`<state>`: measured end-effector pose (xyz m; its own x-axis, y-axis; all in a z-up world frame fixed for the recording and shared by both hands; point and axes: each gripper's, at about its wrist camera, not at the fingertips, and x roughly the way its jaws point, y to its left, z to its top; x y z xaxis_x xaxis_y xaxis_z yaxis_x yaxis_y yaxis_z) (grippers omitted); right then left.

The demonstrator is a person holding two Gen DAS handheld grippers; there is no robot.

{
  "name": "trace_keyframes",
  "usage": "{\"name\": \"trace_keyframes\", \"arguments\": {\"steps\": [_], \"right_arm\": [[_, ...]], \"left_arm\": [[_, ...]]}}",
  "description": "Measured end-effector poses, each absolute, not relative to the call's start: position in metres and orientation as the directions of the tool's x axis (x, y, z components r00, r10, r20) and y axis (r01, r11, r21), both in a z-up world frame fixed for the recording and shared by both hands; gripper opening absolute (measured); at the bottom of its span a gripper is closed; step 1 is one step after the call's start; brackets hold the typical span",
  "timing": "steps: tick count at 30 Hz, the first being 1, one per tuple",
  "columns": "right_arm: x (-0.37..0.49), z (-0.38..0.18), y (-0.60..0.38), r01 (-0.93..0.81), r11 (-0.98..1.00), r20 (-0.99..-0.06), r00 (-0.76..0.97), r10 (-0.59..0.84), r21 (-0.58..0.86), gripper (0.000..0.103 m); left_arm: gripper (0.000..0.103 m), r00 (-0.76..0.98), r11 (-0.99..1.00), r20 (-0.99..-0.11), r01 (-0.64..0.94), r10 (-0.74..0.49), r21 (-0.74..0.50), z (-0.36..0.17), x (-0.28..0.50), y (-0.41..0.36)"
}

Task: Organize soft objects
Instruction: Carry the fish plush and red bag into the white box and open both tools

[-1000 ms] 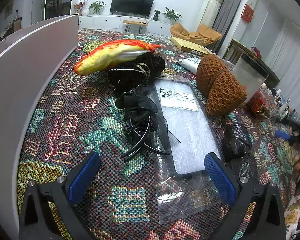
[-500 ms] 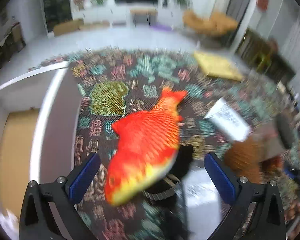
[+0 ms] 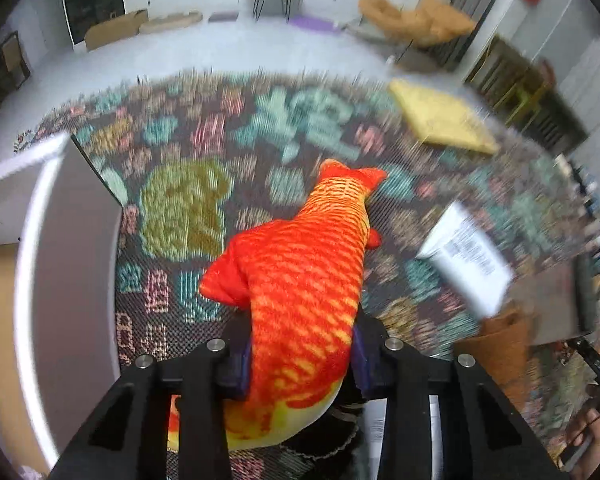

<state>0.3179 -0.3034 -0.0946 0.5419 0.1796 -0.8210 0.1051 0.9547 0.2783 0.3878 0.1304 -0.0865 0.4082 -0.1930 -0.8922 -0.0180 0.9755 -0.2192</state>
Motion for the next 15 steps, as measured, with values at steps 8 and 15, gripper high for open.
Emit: {"name": "trace_keyframes", "arguments": {"steps": [8,15], "right_arm": [[0.306,-0.004,-0.281,-0.001,0.969,-0.730,0.657,0.188,0.248,0.015],[0.255,0.038,-0.135,-0.308,0.906,-0.682,0.597,0.422,0.291,0.015]], "left_arm": [[0.037,0.550,0.957,-0.793,0.039,-0.261,-0.288,0.001,0.329,0.160],[0.038,0.616,0.968,-0.774,-0.068,-0.151,-0.243,0.033,0.214,0.261]]}}
